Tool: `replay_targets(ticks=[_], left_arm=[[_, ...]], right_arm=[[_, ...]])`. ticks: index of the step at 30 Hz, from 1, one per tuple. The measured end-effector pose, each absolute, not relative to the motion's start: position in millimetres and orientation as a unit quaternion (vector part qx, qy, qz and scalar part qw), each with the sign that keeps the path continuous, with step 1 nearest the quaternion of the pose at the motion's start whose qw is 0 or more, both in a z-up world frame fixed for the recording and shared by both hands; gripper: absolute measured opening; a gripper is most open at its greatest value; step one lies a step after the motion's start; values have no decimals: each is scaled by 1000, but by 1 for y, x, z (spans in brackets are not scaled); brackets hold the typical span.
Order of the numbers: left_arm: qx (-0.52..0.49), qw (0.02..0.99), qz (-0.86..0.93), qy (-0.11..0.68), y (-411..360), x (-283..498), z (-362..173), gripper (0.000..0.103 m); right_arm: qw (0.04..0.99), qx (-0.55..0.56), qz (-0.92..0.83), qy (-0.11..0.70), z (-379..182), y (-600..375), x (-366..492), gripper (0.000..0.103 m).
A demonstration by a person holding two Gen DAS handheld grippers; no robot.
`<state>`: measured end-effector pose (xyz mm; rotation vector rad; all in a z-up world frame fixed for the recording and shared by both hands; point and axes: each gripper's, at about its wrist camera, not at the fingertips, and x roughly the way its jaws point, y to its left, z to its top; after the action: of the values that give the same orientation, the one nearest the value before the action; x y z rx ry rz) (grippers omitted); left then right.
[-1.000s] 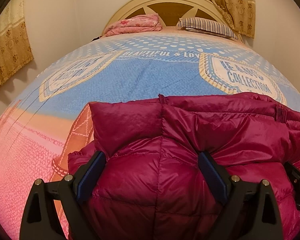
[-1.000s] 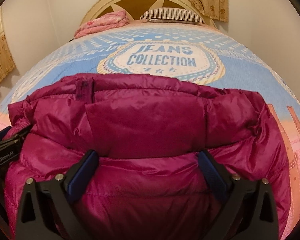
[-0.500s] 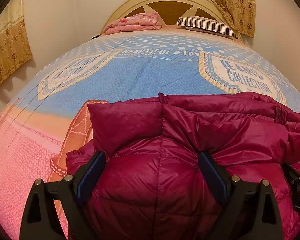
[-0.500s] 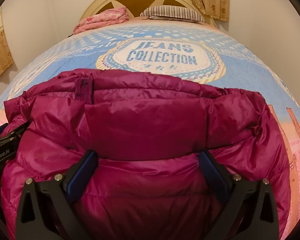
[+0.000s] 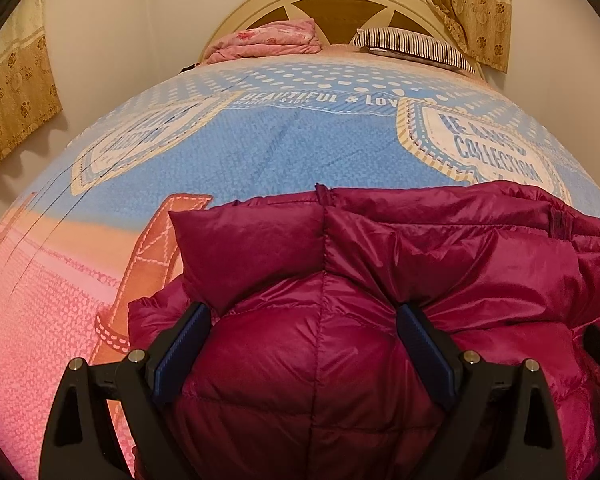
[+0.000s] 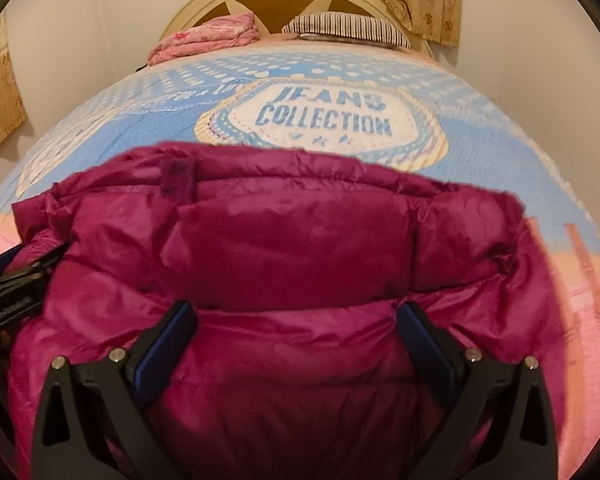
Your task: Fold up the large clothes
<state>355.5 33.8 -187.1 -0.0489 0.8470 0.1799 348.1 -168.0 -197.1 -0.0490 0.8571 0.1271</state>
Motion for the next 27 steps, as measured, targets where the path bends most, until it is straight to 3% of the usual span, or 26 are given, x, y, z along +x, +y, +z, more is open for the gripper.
replay_targets(ticks=[5, 9, 27], left_arm=[[-25, 907, 87, 410, 34, 356, -187, 95], [-31, 908, 85, 409, 35, 355, -186, 95], [-48, 908, 67, 410, 44, 331, -170, 95]], right_arm=[[919, -34, 81, 385, -173, -143, 320, 103], [914, -74, 68, 394, -191, -126, 318, 103], [899, -52, 64, 431, -210, -133, 332, 103]])
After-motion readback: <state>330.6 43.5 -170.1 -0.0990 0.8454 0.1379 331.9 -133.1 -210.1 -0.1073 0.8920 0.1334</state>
